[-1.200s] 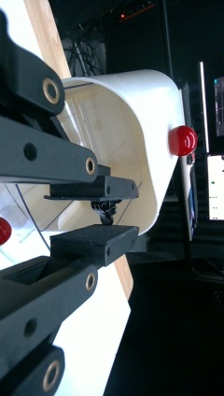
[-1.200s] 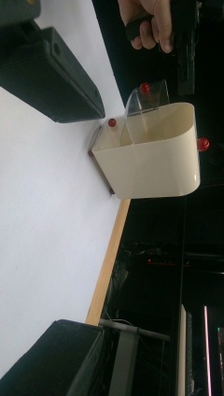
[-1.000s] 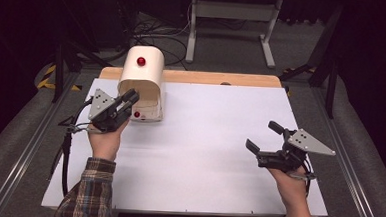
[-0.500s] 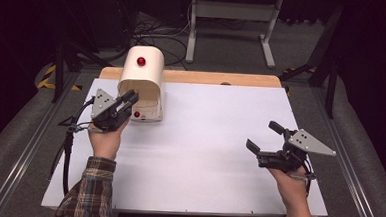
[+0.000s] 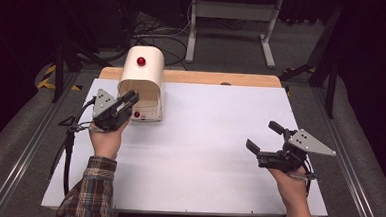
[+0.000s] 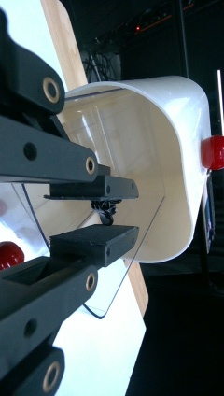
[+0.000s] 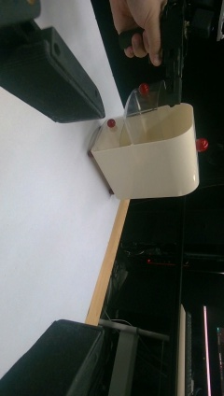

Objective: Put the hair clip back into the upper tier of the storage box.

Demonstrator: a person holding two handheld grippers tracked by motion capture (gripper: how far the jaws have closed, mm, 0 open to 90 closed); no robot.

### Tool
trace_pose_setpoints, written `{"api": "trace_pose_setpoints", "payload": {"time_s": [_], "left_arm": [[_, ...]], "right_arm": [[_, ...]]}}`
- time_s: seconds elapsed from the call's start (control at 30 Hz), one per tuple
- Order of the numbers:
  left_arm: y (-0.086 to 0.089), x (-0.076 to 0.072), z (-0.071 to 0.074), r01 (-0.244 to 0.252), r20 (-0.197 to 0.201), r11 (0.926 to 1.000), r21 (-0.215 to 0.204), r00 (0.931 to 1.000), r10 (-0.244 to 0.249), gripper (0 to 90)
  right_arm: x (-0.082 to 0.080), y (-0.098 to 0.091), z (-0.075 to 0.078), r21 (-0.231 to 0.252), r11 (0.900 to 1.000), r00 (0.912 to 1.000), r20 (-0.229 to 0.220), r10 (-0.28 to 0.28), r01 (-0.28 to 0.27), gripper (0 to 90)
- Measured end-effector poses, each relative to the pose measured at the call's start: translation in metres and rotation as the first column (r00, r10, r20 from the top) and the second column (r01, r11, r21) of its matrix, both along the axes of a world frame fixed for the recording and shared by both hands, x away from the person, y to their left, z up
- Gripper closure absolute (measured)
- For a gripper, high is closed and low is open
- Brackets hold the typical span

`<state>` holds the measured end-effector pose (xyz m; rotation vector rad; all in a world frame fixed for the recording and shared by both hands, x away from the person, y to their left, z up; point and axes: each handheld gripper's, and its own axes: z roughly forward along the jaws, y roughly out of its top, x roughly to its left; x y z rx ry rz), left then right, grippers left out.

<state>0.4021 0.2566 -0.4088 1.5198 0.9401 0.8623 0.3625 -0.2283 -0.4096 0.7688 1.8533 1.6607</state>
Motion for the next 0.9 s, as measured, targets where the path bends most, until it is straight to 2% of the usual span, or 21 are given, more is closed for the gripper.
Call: {"api": "trace_pose_setpoints", "payload": {"time_s": [0.9], "left_arm": [[-0.0012, 0.0041, -0.0034, -0.011, -0.021, 0.9999, -0.01, 0.9997, 0.01, 76.2]], "right_arm": [[0.0001, -0.0001, 0.0002, 0.003, 1.0, 1.0, 0.0, -0.003, 0.003, 0.1]]}}
